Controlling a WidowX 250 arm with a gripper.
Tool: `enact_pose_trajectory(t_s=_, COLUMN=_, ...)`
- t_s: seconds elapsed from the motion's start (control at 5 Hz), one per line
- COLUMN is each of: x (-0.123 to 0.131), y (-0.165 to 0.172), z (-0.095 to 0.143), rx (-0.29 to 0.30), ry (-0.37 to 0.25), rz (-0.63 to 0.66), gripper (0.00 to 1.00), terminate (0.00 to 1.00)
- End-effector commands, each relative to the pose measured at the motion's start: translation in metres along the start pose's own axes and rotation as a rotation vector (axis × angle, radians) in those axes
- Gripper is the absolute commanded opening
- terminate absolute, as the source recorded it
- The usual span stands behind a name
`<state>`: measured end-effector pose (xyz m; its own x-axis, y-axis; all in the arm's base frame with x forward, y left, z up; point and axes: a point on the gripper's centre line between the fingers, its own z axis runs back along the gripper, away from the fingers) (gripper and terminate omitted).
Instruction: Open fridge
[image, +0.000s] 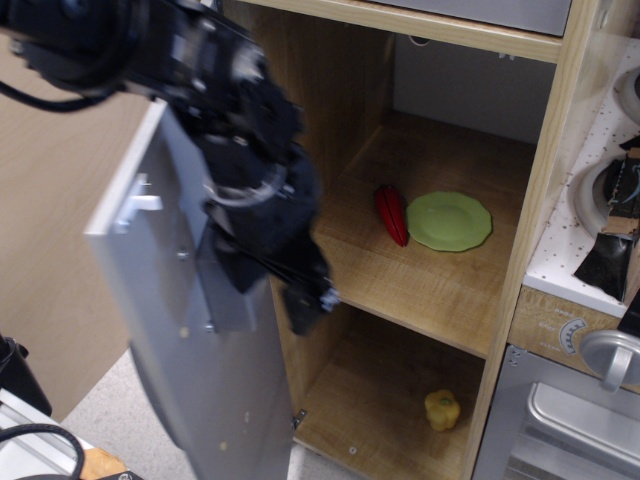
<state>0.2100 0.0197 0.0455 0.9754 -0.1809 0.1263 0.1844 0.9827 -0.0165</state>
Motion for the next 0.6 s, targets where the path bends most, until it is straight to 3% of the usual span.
enact_pose_trajectory(t_s=0.0, x=0.0093, y=0.0441, z=0.0178, rx=0.024, ry=-0.051, rz=0.007, gripper=1.0, terminate=0.0)
enact_pose_trajectory(t_s=0.2, x=0.0093, y=0.0441, z=0.0178, rx=0.024, ry=-0.051, rz=0.007, gripper=1.0, terminate=0.0)
enact_pose_trajectory(t_s=0.4, x=0.0093, y=0.0441, z=0.0178, rx=0.024, ry=-0.051, rz=0.007, gripper=1.0, terminate=1.0)
